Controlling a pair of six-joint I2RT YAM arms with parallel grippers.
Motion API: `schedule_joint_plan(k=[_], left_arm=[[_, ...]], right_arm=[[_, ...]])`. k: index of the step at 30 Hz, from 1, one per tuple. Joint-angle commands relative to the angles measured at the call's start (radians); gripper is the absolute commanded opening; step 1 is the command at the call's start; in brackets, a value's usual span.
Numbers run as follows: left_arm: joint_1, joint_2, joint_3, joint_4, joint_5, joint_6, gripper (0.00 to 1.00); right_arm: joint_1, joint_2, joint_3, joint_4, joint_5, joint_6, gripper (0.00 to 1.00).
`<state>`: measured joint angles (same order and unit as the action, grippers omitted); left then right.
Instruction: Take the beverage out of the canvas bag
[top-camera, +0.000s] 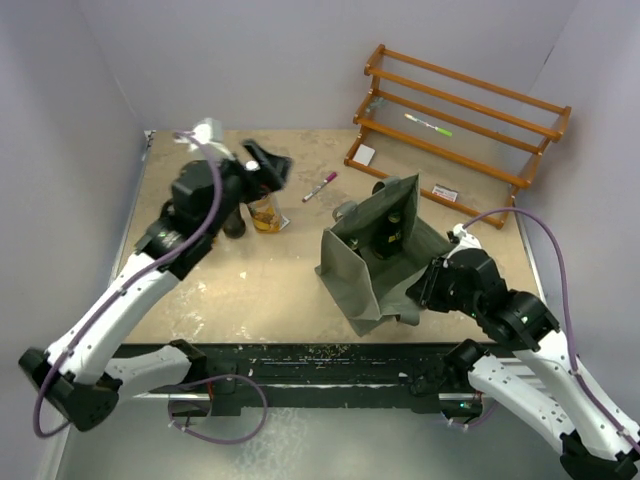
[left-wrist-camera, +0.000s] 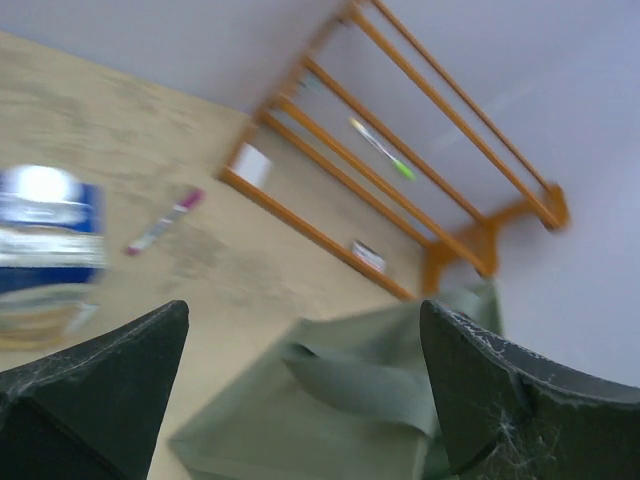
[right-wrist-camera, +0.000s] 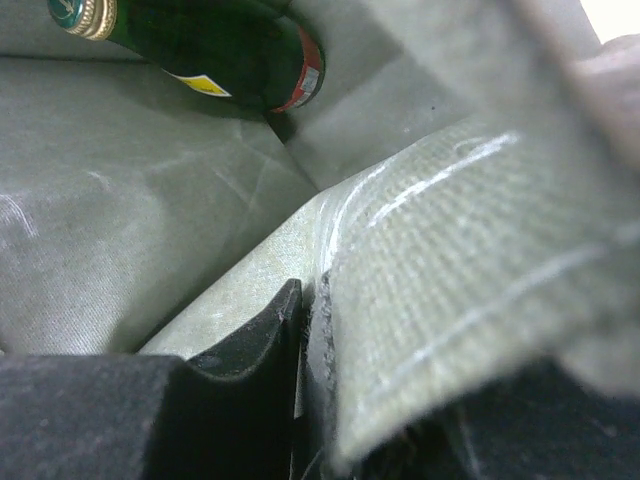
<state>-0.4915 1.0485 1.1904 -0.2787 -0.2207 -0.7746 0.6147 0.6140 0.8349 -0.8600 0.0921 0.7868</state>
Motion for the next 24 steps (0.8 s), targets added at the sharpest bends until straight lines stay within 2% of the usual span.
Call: schedule_joint_plan(k=[1, 4, 8, 12, 16, 19, 24], left_arm=[[-0.257, 0.104, 0.106, 0.184, -0.053, 0.081, 0.99], [-0.396, 0.198, 0.163, 0.241, -0.070, 0.174, 0.99], [-0.520, 0.295, 0.226, 0.245, -0.026, 0.260, 0.99], [-0.644, 0.362, 0.281, 0.217, -0.045, 0.391, 0.99], [-0.688, 0.445, 0.347, 0.143, -0.062, 0.415, 1.00], [-0.695, 0.517, 0.373, 0.068, -0.101, 0.379, 0.95], [-0.694, 0.616, 0.381, 0.031, -0.120, 0.350, 0.88]], right_arm=[[0.002, -0.041, 0.001, -0.084, 0.052, 0.038, 0.26], [0.001, -0.059, -0.009, -0.087, 0.052, 0.055, 0.26], [0.001, -0.066, -0.002, -0.110, 0.066, 0.074, 0.26], [0.002, -0.080, 0.003, -0.118, 0.090, 0.085, 0.26], [0.002, -0.090, 0.007, -0.114, 0.102, 0.092, 0.26], [0.000, -0.086, 0.003, -0.112, 0.104, 0.091, 0.26], [0.002, -0.080, 0.000, -0.106, 0.100, 0.090, 0.26]])
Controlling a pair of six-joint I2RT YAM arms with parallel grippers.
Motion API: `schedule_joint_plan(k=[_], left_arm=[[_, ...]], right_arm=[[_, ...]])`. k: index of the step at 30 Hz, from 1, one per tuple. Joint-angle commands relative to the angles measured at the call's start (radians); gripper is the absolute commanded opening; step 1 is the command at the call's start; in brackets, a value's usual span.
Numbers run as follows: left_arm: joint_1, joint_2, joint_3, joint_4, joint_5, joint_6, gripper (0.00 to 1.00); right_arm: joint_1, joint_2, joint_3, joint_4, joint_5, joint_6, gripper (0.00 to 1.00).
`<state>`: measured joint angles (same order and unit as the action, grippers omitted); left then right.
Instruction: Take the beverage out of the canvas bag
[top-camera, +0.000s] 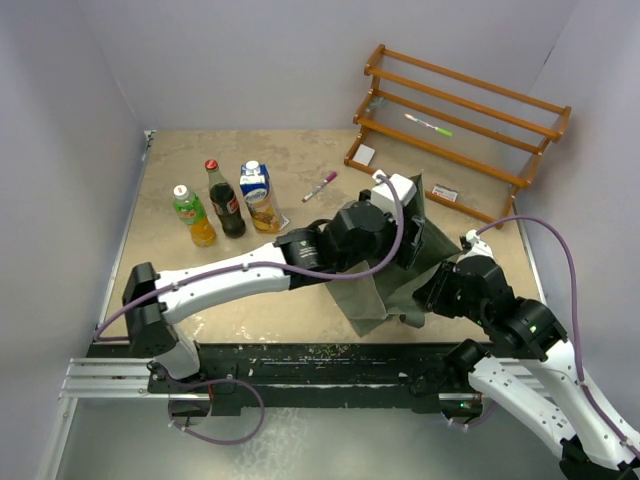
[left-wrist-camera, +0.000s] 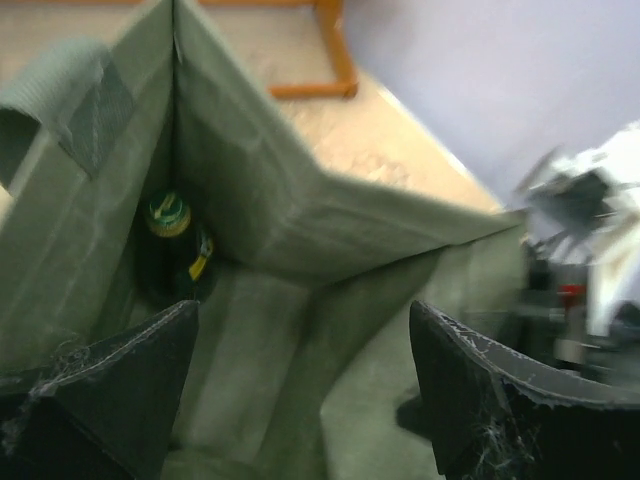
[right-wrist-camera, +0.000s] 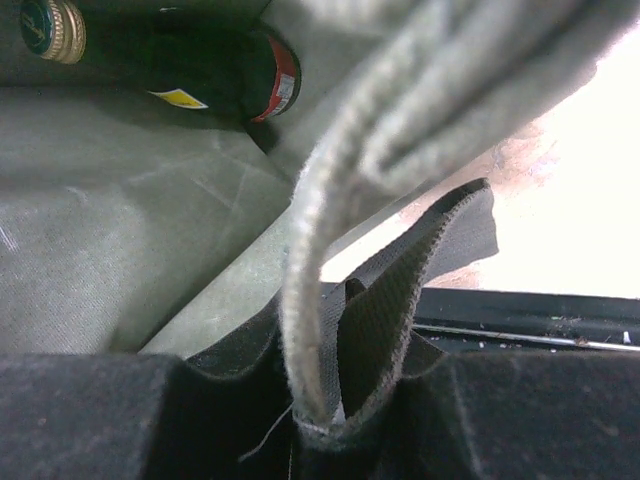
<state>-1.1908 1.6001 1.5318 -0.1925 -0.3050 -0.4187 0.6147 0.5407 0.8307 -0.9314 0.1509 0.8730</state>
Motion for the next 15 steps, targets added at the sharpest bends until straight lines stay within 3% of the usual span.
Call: schedule_joint_plan(k=[1, 4, 15], left_arm=[[0.007, 0.084, 0.047, -0.068, -0.043, -0.023, 0.85], [0.014, 0.140, 0.086, -0.111, -0.062, -0.051, 0.78], [0.102, 0.323, 0.259, -0.310, -0.046, -0.183, 0.68]], right_arm=[[0.001, -0.006, 0.004, -0.034, 0.042, 0.004, 0.26], [0.002, -0.007, 0.007, -0.039, 0.045, 0.005, 0.26], [0.002, -0.028, 0.010, -0.045, 0.045, 0.007, 0.26]])
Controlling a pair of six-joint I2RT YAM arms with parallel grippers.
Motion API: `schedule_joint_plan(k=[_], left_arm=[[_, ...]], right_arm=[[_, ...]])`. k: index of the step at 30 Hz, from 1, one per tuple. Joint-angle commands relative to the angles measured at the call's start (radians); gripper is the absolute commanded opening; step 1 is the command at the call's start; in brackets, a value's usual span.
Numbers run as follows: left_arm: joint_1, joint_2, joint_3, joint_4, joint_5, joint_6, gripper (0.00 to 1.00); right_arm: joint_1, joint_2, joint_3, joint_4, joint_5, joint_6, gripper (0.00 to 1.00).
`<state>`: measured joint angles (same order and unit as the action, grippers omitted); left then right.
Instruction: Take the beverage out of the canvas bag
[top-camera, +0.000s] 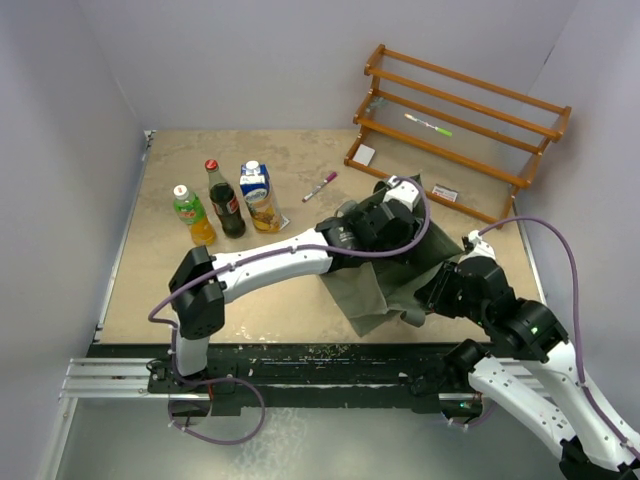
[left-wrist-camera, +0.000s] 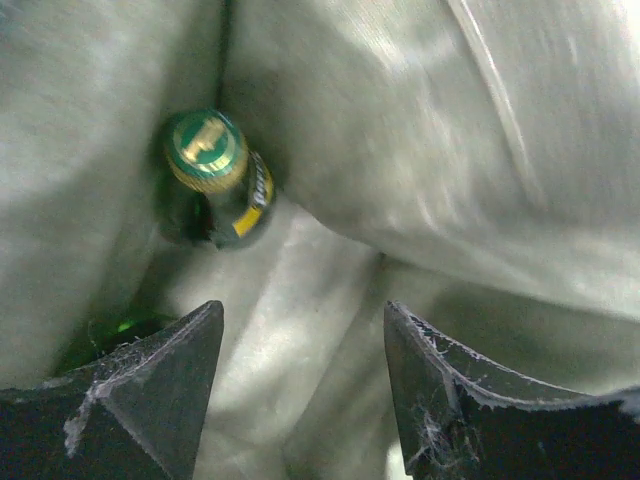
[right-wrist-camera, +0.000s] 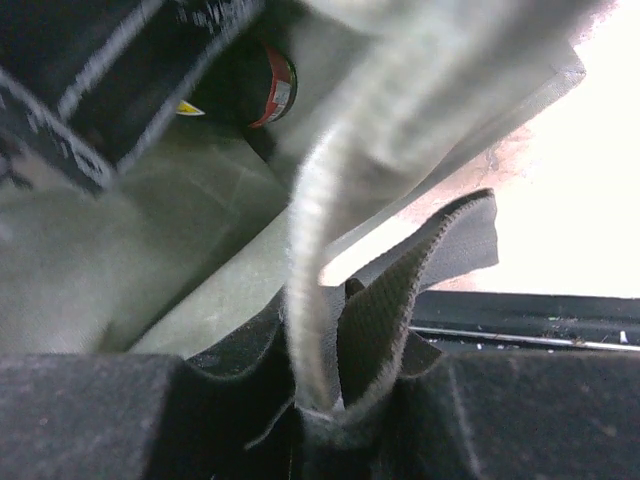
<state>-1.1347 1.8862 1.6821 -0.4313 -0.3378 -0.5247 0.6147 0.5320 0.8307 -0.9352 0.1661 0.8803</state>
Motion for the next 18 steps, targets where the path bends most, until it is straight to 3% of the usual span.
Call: schedule_joint_plan(k=[1, 18], left_arm=[[0.050, 0.053, 0.125, -0.076, -0.009, -0.078, 0.68], [0.083, 0.249, 0.325, -0.093, -0.142, 0.019, 0.75]], right_arm=[[0.001, -0.020, 0.010, -0.040, 0.028, -0.001, 0.26], [0.001, 0.002, 0.005, -0.021, 0.006, -0.034, 0.26]])
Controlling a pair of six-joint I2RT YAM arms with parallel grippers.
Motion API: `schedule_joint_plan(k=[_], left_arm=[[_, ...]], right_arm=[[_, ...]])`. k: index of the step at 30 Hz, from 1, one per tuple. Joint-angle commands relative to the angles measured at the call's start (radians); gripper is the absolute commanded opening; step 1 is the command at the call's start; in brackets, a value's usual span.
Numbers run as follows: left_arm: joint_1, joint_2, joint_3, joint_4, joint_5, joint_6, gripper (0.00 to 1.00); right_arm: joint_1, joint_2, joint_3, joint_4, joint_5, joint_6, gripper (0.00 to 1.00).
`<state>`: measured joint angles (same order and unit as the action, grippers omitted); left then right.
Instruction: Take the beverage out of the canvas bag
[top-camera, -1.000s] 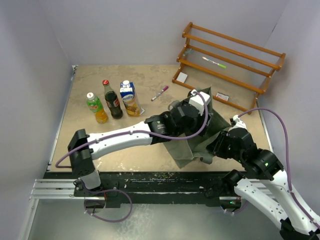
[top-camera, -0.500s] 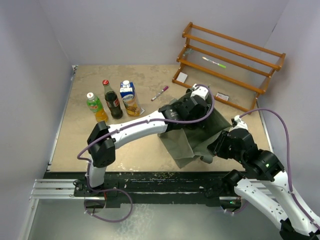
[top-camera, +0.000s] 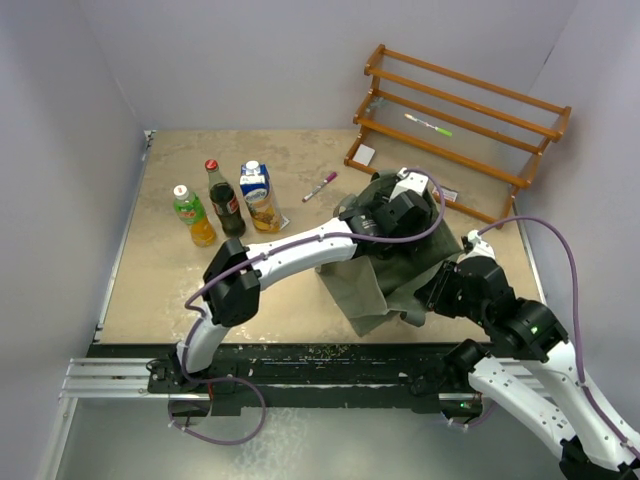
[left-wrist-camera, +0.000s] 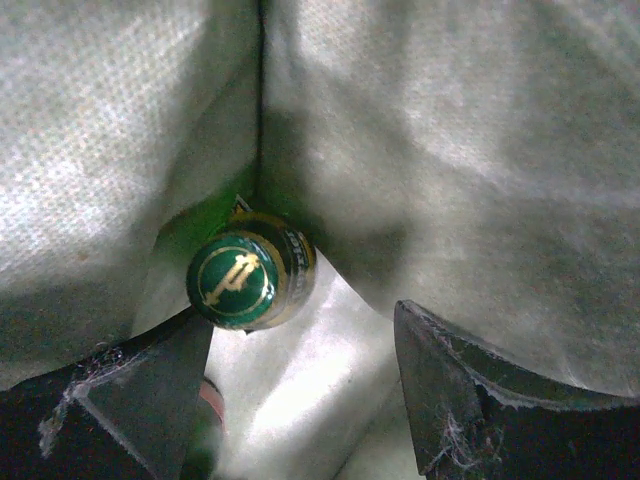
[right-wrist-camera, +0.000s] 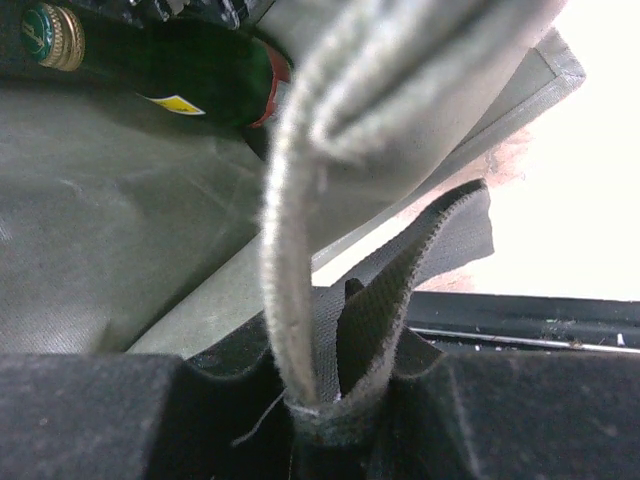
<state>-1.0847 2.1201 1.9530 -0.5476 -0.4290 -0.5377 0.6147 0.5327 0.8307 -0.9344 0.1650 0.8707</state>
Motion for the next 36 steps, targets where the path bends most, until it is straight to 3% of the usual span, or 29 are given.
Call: schedule_joint_plan(k=[1, 5, 13, 18, 25, 28, 36], left_arm=[[0.037, 0.023, 0.062, 0.030, -0.054, 0.043, 0.75], [0.049, 0.054, 0.089, 0.043, -0.052, 0.088, 0.73], [0.054, 0.085, 0.084, 0.065, -0.016, 0.111, 0.59], [0.064, 0.068, 0.086, 0.067, 0.020, 0.129, 0.32], [0.086, -0.048, 0.084, 0.060, 0.115, 0.104, 0.06], [0.092, -0.109, 0.081, 0.082, 0.161, 0.088, 0.00], [0.094, -0.281, 0.042, 0.122, 0.210, -0.032, 0.00]], right_arm=[[0.001, 0.003, 0.004, -0.021, 0.006, -0.025, 0.26], [0.002, -0.003, 0.002, -0.023, 0.003, -0.025, 0.26], [0.001, -0.011, -0.004, -0.018, 0.002, -0.023, 0.26], [0.003, -0.006, -0.002, -0.019, 0.001, -0.025, 0.26], [0.001, -0.013, 0.002, -0.022, 0.010, -0.017, 0.26], [0.002, -0.014, 0.002, -0.023, 0.013, -0.016, 0.26], [0.002, -0.006, -0.001, -0.014, 0.014, -0.018, 0.26]])
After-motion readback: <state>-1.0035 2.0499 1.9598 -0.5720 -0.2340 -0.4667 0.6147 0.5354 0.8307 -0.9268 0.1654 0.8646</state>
